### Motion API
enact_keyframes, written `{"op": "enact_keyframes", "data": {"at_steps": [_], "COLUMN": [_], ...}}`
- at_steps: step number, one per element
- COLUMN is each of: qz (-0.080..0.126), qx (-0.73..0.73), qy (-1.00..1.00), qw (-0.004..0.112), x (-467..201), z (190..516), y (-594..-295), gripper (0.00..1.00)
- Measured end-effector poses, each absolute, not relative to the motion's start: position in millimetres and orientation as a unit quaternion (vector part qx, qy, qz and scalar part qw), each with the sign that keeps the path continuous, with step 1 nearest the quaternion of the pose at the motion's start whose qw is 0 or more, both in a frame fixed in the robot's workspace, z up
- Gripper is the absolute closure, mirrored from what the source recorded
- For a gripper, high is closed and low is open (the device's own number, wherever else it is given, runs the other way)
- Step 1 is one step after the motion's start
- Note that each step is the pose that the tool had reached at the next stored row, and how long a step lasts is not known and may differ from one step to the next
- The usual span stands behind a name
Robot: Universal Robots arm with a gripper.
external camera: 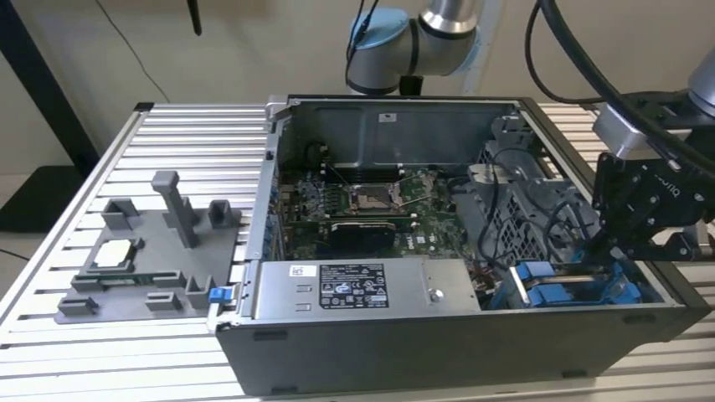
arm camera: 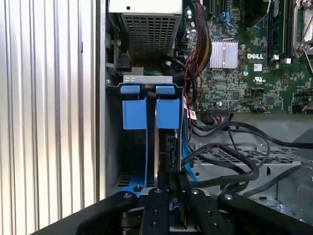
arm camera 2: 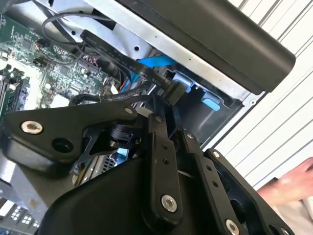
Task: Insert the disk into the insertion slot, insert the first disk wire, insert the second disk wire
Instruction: 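Insert the first disk wire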
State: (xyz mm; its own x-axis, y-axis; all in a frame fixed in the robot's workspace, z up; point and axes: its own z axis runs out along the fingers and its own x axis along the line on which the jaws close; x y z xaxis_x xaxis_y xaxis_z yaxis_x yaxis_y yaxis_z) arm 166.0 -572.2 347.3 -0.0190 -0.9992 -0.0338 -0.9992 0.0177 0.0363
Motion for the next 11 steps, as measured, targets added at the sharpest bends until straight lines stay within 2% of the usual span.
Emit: {"op": "enact_keyframes", "data": {"at_steps": [11], "qz": [-0.020], "qx": [0.701], "qy": [-0.713], "qw": [-0.005], "x": [163.2], "z": [341.0], "y": [-569.3], "gripper": [1.00]}}
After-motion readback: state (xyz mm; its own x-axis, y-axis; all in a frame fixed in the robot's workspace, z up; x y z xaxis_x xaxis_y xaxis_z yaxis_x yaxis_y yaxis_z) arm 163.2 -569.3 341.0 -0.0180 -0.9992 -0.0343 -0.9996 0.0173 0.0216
